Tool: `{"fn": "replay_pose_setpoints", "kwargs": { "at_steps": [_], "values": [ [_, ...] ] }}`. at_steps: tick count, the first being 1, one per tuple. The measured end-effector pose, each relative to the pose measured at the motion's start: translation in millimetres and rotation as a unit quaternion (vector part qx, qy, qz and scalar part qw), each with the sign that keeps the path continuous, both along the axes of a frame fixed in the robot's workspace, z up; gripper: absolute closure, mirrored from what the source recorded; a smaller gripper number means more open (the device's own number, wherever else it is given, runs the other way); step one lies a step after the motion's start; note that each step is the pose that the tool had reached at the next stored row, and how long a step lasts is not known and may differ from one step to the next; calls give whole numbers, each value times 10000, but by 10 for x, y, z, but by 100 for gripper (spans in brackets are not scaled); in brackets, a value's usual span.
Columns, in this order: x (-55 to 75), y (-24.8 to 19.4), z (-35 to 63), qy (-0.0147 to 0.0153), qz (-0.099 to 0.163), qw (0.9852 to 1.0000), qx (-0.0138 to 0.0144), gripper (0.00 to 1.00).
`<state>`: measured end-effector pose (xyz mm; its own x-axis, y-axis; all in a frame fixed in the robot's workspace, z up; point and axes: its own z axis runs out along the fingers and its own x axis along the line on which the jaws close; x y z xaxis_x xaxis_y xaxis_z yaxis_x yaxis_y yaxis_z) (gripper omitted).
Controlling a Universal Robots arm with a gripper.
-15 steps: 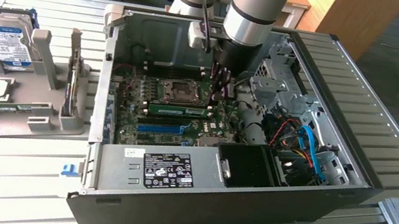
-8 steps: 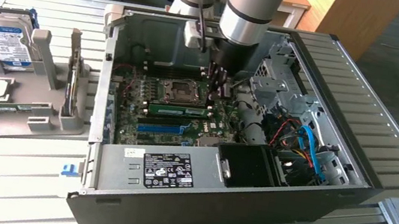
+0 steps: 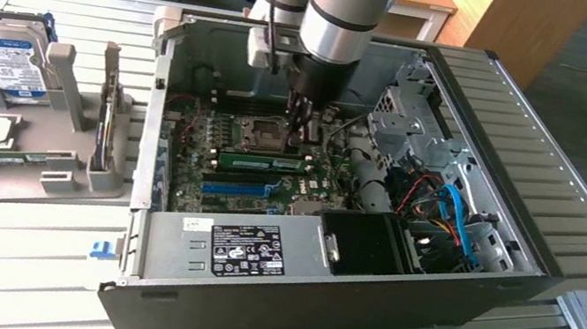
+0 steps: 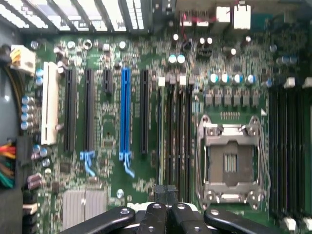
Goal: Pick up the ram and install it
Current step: 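Press down the ram until it locks into place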
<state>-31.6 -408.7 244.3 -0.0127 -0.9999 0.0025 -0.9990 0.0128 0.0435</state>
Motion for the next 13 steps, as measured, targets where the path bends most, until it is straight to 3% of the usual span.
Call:
{"fn": "replay_pose_setpoints", "kwargs": {
  "at_steps": [13],
  "values": [
    [-317, 0, 0, 0, 0, 10000, 0, 89]
  ]
}}
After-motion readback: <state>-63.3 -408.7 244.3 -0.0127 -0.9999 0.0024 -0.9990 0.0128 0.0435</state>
